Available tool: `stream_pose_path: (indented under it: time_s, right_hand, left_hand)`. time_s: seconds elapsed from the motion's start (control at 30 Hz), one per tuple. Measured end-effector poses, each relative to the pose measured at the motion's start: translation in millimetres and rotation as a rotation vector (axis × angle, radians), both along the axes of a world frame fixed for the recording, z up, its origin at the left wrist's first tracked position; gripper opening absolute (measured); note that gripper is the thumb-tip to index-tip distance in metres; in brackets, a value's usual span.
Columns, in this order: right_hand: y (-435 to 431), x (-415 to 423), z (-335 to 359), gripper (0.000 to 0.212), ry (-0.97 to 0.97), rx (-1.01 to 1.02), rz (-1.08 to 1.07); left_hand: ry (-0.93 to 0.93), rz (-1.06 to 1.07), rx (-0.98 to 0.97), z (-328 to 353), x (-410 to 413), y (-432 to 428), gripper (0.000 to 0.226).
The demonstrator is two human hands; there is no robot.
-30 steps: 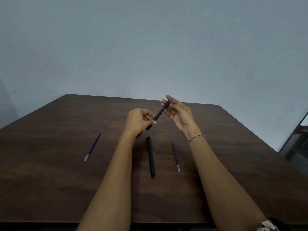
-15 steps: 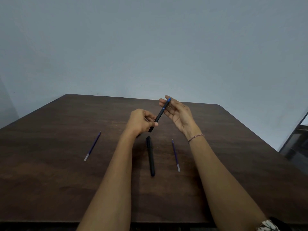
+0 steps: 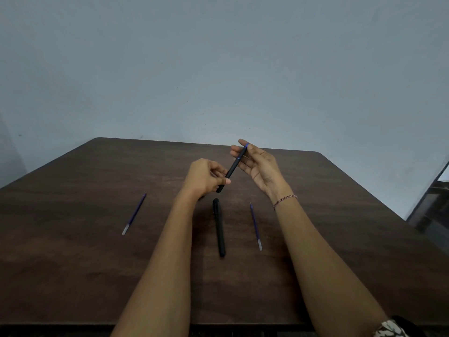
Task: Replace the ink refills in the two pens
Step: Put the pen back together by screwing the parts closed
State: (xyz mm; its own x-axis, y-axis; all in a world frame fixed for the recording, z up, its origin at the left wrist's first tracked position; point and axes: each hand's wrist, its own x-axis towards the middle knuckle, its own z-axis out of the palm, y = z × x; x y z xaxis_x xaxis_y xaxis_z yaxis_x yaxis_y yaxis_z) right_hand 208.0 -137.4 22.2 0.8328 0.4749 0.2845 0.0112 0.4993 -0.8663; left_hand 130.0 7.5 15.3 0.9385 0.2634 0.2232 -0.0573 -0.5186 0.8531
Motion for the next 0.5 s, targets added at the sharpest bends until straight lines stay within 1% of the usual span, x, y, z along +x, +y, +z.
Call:
stream_pose_path:
  time_s: [0.13, 0.37, 0.5]
  right_hand:
    - [-1.4, -1.4, 2.5, 0.027, 0.037, 0.025, 0.035]
    - [-0.5, 0.1, 1.4, 0.018, -0.003, -0.022, -0.055]
    - [-0.6, 1.6, -0.4, 0.022, 0.012, -0.006, 0.015]
  left_hand:
    - [0.022, 0.01, 0.005, 1.5, -0.5, -0.7, 0.02]
    - [0.021, -0.002, 0.0, 3.0, 0.3, -1.6, 0.02]
    - [0.009, 0.015, 0.002, 2.2, 2.1, -0.6, 0.02]
